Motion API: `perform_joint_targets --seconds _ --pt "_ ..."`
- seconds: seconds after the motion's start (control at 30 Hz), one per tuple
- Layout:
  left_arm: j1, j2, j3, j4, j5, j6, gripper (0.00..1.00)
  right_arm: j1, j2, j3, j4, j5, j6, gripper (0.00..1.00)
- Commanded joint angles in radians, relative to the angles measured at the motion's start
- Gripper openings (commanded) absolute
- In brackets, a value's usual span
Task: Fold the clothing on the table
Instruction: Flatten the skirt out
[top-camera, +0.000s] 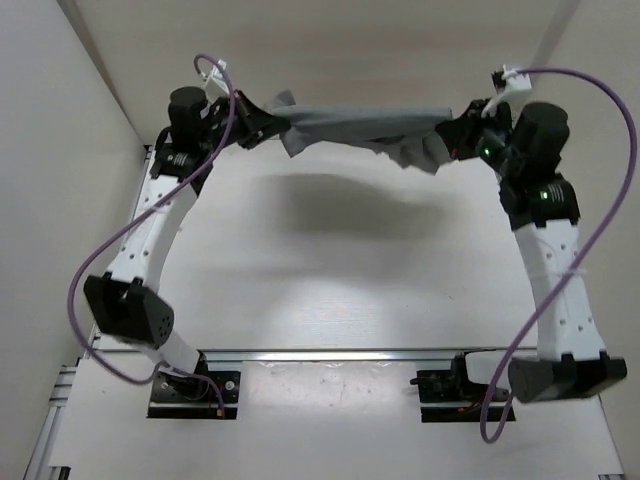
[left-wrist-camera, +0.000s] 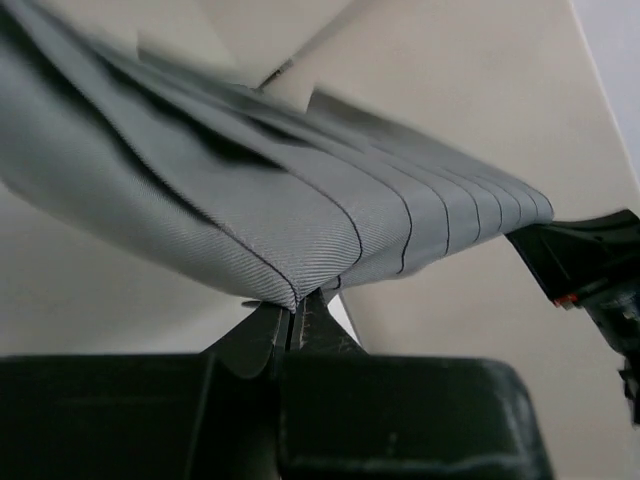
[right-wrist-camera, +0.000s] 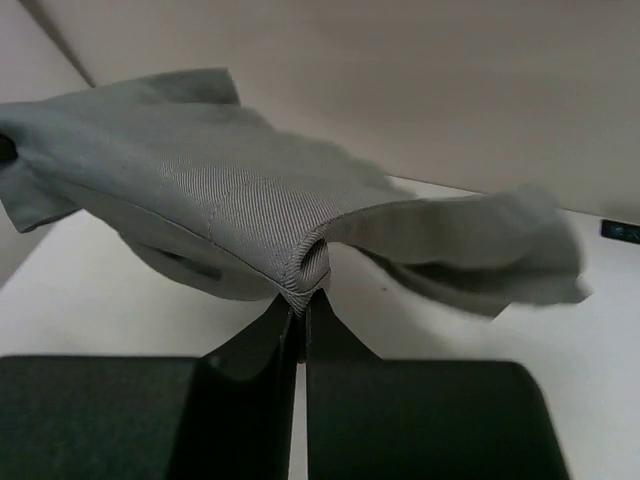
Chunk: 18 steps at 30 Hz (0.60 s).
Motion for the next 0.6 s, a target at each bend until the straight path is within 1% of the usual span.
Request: perform_joint_targets --seconds 0.0,0.03,0.07,0.1,0.13,0.17,0.23,0.27,0.33,0.37,0.43,0.5,0.57 --pt "0.021 -0.162 -0.248 0.041 0.000 0.004 0.00 -0.059 -0.104 -0.225 0.046 -0.039 0.050 0.00" --pt "0.012 -0.195 -0.377 0.061 -0.002 -0.006 0.00 -0.062 -0.150 -0.344 0.049 -0.048 0.070 0.00" --pt "-0.002 -0.250 -0.506 0.070 -0.014 -0.005 0.00 -0.056 -0.193 -0.409 0.039 -0.070 0.080 0.00" --pt "-0.020 -0.299 -0.571 0.069 -0.014 0.001 0.00 -0.040 -0.243 -0.527 0.014 -0.084 0.110 0.00" --pt "-0.032 -0.337 -0.687 0.061 -0.011 0.004 0.00 -0.027 -0.273 -0.631 -0.007 -0.116 0.141 0.00" --pt "-0.057 -0.354 -0.742 0.029 -0.009 0.018 0.00 -0.020 -0.290 -0.681 -0.027 -0.139 0.164 0.00" --pt "-0.087 -0.417 -0.909 -0.056 0.000 0.029 0.00 -0.006 -0.330 -0.833 -0.127 -0.238 0.259 0.01" --pt "-0.110 -0.426 -0.961 -0.136 0.018 0.037 0.00 0.004 -0.357 -0.864 -0.159 -0.271 0.271 0.00" --pt "-0.134 -0.495 -1.027 -0.208 0.050 0.046 0.00 0.003 -0.397 -0.922 -0.286 -0.309 0.299 0.00" --pt "-0.147 -0.518 -1.078 -0.225 0.063 0.012 0.00 0.003 -0.443 -0.927 -0.326 -0.312 0.302 0.00" --pt "-0.146 -0.625 -1.147 -0.221 0.093 -0.061 0.00 0.003 -0.472 -0.916 -0.447 -0.321 0.294 0.00" --pt "-0.125 -0.682 -1.240 -0.209 0.139 -0.123 0.00 0.010 -0.462 -0.886 -0.535 -0.306 0.276 0.00" --pt "-0.106 -0.761 -1.294 -0.224 0.156 -0.157 0.00 0.039 -0.451 -0.887 -0.609 -0.334 0.271 0.00"
